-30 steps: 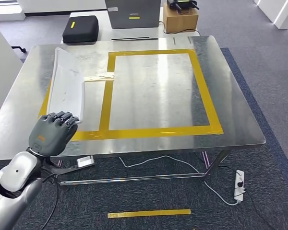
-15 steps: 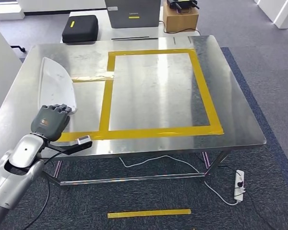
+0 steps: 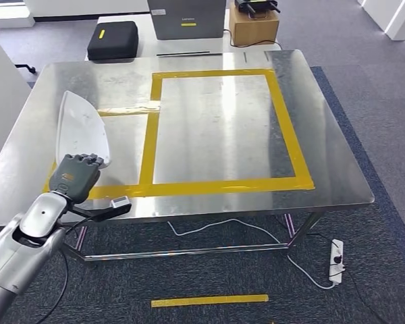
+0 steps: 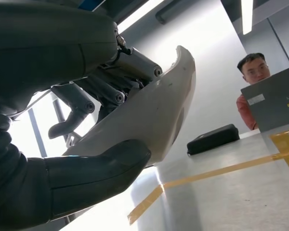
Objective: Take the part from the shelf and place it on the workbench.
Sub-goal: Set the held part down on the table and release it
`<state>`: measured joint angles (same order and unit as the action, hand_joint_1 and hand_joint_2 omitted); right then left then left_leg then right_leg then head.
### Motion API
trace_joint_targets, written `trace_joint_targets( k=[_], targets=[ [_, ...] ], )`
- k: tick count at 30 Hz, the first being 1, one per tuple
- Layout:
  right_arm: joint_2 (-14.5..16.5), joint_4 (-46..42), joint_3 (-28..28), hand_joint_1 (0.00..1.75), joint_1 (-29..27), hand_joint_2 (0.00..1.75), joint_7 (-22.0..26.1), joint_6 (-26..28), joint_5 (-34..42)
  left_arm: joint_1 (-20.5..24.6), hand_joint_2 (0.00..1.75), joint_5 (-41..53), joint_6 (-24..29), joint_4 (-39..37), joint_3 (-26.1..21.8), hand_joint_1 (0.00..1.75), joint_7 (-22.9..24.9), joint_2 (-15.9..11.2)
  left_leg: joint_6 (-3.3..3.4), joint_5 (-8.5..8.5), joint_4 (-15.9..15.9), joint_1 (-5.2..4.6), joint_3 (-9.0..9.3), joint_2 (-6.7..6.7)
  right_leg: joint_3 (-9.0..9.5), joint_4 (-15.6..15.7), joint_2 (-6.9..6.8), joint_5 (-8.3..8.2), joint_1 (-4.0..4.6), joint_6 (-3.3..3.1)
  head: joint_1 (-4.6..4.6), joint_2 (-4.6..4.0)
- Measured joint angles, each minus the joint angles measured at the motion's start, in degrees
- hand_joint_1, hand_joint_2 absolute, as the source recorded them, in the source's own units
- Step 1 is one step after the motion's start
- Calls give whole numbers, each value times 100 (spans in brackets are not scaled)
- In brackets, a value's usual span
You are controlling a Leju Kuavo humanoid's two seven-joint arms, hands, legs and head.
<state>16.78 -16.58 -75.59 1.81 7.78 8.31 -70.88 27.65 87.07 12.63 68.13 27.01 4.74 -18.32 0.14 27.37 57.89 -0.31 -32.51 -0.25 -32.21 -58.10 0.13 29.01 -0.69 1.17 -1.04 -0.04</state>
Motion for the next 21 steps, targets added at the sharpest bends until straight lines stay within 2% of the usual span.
trace_joint_targets(
  k=[6, 11, 15, 21],
  targets=[
    [-11, 29, 2, 0, 3, 0, 8, -1, -3, -7, 175, 194, 49, -48, 126, 175, -39, -4, 0, 1, 0, 0, -2, 0, 0, 0, -1, 0, 0, 0, 1, 0],
    [-21, 44, 18, 0, 7, 0, 20, 8, -20, -14, 175, 272, 258, -104, 635, 175, 18, -69, 0, 1, 0, -1, -2, 0, 0, 0, -2, 0, 0, 0, 1, 0],
    [-27, 65, 49, 0, 7, 0, 40, 39, -25, -72, 175, 281, 469, -110, 1034, 175, -231, -105, 1, 1, 0, -1, -2, 0, 0, 0, -2, 0, -1, 0, 1, 0],
    [-39, 115, 94, 0, 7, 0, 78, 56, -42, -142, 175, 283, 527, 5, 1346, 175, -592, -113, 1, 1, 0, -1, -2, -1, 0, 0, -3, 0, 0, 0, 1, 0]
  ],
)
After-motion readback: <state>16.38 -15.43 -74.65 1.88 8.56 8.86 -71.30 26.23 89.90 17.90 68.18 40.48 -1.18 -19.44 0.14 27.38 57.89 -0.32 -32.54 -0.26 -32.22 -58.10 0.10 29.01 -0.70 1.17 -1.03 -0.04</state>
